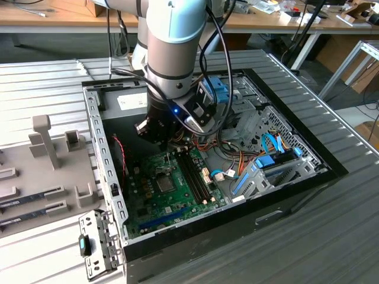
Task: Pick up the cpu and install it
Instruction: 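Close the cpu cover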
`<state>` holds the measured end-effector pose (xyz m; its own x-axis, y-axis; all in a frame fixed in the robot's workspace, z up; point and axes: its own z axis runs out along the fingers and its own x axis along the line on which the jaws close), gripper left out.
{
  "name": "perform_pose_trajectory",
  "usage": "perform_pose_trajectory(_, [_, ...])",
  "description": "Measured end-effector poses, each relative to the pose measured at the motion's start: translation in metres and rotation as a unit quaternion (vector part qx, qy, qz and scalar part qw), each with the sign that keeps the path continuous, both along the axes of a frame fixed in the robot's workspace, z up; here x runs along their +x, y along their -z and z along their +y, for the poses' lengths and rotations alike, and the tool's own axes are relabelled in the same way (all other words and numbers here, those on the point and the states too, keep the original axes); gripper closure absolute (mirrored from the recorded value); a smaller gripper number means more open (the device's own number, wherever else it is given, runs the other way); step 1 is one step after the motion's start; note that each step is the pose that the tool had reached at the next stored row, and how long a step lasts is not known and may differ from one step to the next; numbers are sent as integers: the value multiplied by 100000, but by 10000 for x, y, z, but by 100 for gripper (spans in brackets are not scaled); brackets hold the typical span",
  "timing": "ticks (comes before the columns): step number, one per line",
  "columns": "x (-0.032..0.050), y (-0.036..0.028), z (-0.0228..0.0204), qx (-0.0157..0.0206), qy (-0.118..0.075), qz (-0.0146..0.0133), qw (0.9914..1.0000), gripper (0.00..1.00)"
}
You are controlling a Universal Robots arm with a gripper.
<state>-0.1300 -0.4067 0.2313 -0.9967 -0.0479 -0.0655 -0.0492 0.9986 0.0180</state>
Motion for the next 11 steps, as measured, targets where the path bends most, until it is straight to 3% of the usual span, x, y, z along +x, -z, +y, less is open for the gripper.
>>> perform_pose_trajectory(5, [21,83,27,21,7,528,99999,89])
perform_pose_trajectory(8, [22,81,27,8,12,537,99999,89])
perform_pose_trajectory(11, [23,13,27,7,10,537,99999,89])
